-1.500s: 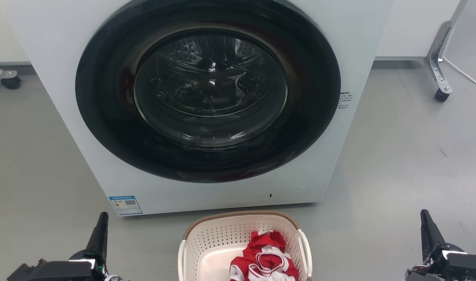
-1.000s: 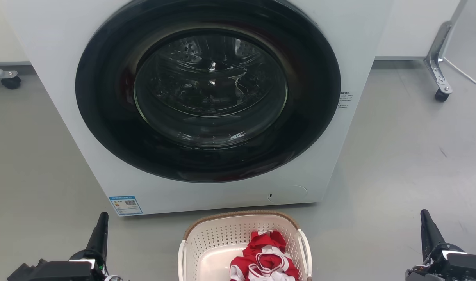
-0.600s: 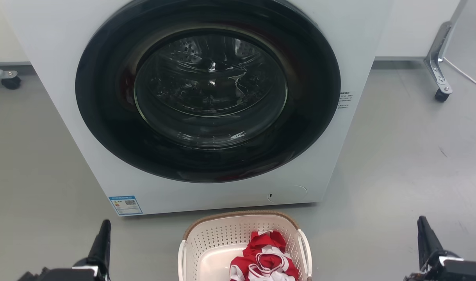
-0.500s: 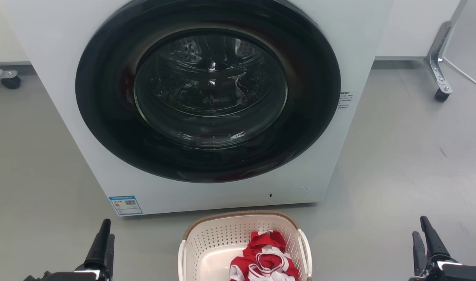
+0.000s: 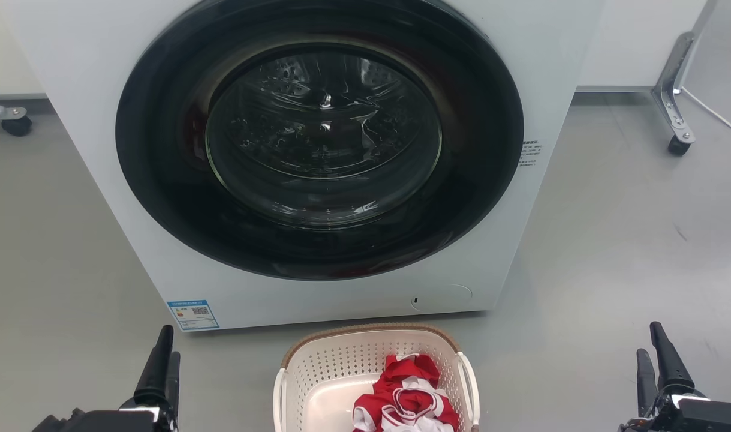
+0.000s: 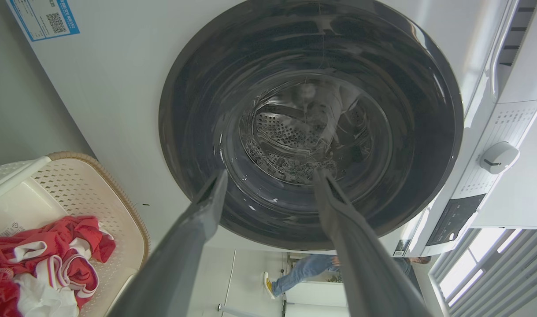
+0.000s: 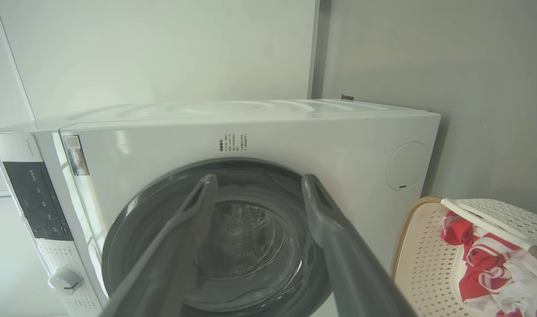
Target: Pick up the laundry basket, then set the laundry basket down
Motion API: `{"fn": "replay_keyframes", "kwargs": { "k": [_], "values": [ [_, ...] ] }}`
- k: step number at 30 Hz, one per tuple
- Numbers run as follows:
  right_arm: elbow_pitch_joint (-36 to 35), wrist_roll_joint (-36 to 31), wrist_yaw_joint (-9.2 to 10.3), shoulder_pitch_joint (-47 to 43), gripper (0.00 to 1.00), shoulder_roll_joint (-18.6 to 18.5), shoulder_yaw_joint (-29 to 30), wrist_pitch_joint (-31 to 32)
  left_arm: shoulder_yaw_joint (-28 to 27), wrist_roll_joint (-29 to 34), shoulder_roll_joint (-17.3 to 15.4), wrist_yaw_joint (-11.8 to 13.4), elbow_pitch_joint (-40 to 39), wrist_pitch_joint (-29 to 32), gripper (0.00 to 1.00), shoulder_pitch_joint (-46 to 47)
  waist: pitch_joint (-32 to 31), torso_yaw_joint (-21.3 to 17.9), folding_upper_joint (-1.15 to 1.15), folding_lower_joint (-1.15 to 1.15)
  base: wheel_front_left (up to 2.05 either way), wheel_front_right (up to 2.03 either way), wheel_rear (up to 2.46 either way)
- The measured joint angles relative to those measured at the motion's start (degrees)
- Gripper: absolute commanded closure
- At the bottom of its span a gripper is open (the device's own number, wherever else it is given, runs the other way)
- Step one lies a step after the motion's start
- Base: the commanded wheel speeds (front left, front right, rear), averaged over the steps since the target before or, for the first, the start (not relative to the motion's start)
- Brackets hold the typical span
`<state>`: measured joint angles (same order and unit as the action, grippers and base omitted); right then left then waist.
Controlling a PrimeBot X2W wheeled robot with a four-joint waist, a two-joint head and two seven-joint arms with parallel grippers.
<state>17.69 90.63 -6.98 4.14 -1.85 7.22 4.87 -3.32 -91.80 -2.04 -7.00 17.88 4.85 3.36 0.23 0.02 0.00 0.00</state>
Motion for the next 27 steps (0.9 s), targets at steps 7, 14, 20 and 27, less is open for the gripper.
{"fn": "replay_keyframes", "kwargs": {
  "k": [7, 14, 20, 27],
  "values": [
    [-0.44, -3.87, 0.0, 0.46, 0.0, -0.68, -1.16, -2.12, 1.81, 3.05, -0.76, 0.0, -0.83, -2.5, 0.0, 1.17, 0.11, 0.02, 0.0, 0.0, 0.0, 0.0, 0.0],
    [-0.83, -10.05, 0.0, 1.3, 0.0, -2.33, -3.35, -4.43, 3.97, 8.69, -2.37, 0.02, -1.27, -4.59, 0.0, 2.07, 0.09, 0.05, 0.0, 0.0, 0.0, 0.0, 0.0],
    [-1.16, -16.59, 0.26, 1.85, 0.0, -3.91, -5.69, -5.81, 6.27, 15.66, -4.07, 1.57, -1.8, -6.04, 0.0, 2.63, -0.06, 0.12, 0.0, 0.0, 0.0, 0.0, 0.0],
    [-1.79, -24.57, 1.52, 2.52, 0.0, -5.64, -8.47, -7.51, 9.16, 23.28, -5.65, 3.85, -2.79, -7.55, 0.0, 3.55, -0.28, 0.24, 0.0, 0.0, 0.0, 0.0, 0.0]
  ]
}}
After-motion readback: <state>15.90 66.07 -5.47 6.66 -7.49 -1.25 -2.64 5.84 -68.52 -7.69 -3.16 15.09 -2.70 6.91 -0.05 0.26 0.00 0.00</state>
